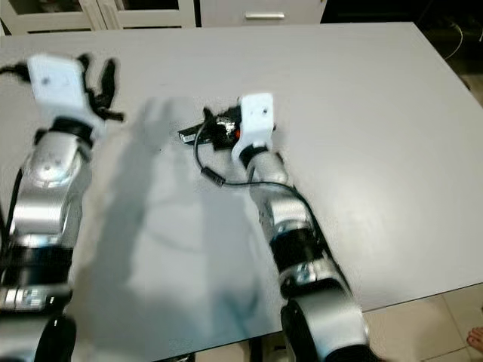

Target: Picking trash to rubbish bin

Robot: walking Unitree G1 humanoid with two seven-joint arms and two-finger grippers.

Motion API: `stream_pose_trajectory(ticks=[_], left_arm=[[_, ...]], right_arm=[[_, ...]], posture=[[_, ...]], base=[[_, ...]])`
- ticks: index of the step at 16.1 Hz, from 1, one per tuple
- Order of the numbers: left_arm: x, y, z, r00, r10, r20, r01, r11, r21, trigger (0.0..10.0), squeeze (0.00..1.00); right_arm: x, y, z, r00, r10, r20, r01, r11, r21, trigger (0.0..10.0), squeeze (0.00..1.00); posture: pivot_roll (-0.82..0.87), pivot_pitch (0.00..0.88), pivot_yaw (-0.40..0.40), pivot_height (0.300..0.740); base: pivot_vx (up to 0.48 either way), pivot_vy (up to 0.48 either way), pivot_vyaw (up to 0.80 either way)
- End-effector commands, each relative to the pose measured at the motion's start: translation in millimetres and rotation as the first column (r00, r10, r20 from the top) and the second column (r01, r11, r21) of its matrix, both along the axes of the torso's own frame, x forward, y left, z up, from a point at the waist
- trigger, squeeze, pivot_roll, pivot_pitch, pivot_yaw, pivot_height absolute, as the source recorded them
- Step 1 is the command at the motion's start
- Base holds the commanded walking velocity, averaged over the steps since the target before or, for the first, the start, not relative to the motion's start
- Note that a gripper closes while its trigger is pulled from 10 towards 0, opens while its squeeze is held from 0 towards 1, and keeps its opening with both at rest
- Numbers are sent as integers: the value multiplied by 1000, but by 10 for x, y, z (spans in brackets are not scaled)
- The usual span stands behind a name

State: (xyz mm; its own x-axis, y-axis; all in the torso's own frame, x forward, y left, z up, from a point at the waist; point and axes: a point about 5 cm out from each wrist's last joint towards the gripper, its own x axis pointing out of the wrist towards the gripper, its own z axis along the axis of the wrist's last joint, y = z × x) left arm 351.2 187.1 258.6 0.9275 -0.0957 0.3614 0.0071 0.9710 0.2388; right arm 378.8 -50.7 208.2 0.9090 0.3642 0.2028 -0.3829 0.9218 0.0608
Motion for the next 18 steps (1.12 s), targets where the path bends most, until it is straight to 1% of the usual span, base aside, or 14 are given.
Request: stream_pose_trajectory(ticks=[1,2,3,5,7,8,9,10,12,14,15,16,17,18], left_arm=[[74,-6,-147,996,-39,-84,42,999,27,10000,0],[139,-13,-178,992,-53,-111,58,997,43,10000,0],[227,-24,-200,989,-61,-136,69,996,56,10000,0],[299,-39,-132,989,-58,-133,64,997,35,10000,0],[292,-32,-70,992,-58,-112,61,998,27,10000,0],[283,47,-10,995,-35,-92,39,998,47,10000,0],[284,86,14,996,-24,-85,29,998,53,10000,0],[293,265,70,997,21,-72,-16,997,77,10000,0],[262,486,105,994,85,-66,-77,991,106,10000,0],[232,585,102,990,121,-68,-113,987,111,10000,0],[173,683,110,987,149,-63,-141,983,116,10000,0],[132,735,118,985,162,-56,-155,980,121,10000,0],[100,766,117,984,170,-49,-163,979,123,10000,0],[94,769,115,984,171,-48,-164,979,125,10000,0]], right_arm=[[84,-223,27,997,-80,11,80,997,-7,10000,0],[149,-367,64,992,-125,12,125,992,-29,10000,0],[232,-563,140,983,-183,13,184,981,-54,10000,0],[308,-676,276,978,-210,11,211,977,-44,10000,0],[325,-599,282,981,-195,0,194,979,-67,10000,0],[325,-502,279,988,-157,-7,157,986,-54,10000,0],[325,-463,277,990,-143,-9,143,988,-51,10000,0],[336,-338,281,994,-108,-24,107,994,-34,10000,0],[337,-164,310,998,-54,-46,54,999,-2,10000,0],[328,-87,317,998,-24,-55,25,1000,15,10000,0],[312,7,313,998,3,-63,-2,1000,22,10000,0],[304,73,324,997,23,-68,-20,999,38,10000,0],[298,145,356,996,41,-73,-37,997,61,10000,0],[295,167,366,996,47,-72,-43,997,62,10000,0]], posture=[[7,251,-67,740],[-2,248,-64,740],[-11,247,-62,740],[-13,258,-61,740],[-10,265,-66,740],[14,289,-82,740],[14,289,-82,740],[37,307,-90,740],[55,322,-94,740],[60,324,-95,740],[74,329,-107,740],[83,332,-111,740],[96,337,-117,740],[96,337,-117,740]], base=[[0,0,0],[0,0,0],[0,0,0],[0,0,0],[0,0,0],[0,0,0],[0,0,0],[0,0,0],[0,0,0],[0,0,0],[0,0,0],[0,0,0],[0,0,0],[0,0,0]])
